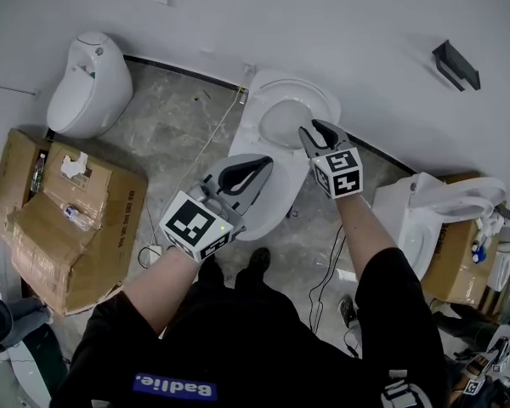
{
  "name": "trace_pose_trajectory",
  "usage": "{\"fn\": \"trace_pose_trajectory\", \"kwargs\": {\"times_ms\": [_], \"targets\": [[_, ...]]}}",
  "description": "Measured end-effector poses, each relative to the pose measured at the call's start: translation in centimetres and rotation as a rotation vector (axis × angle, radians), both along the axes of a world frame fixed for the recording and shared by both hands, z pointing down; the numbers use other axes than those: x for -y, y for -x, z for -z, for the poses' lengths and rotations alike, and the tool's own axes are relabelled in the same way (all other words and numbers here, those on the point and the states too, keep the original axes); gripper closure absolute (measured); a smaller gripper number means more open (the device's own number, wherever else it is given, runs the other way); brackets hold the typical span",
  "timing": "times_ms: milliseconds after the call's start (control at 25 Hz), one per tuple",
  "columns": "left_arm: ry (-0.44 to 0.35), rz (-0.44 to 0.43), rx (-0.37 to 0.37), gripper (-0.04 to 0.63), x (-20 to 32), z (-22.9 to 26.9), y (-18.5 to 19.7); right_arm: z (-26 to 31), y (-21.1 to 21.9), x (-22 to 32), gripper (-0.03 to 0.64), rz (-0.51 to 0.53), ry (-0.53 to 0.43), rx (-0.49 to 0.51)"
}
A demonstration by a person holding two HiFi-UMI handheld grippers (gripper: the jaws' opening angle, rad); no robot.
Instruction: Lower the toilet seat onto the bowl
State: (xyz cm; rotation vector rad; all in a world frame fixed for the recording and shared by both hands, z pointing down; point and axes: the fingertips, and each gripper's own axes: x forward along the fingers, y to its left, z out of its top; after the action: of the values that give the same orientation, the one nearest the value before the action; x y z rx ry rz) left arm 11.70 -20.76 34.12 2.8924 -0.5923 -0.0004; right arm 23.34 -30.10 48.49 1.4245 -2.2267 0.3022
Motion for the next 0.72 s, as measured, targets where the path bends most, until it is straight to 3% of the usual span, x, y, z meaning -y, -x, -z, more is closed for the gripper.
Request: {"fn": "trace_pose_trajectory", "kwargs": {"times_ms": [320,720], "targets": [[0.001,-0.003,0.015,0.58,-0.6,-0.3,-0.9,-3.3,-3.7,4.2,0.456,-0.018,0.01,-0.109],[0.012,0.012,0.035,0.58,-0.3,-1.1,-0.6,-7.0,-7.4,9.8,0.451,-0.015,0.041,-0.278]]}}
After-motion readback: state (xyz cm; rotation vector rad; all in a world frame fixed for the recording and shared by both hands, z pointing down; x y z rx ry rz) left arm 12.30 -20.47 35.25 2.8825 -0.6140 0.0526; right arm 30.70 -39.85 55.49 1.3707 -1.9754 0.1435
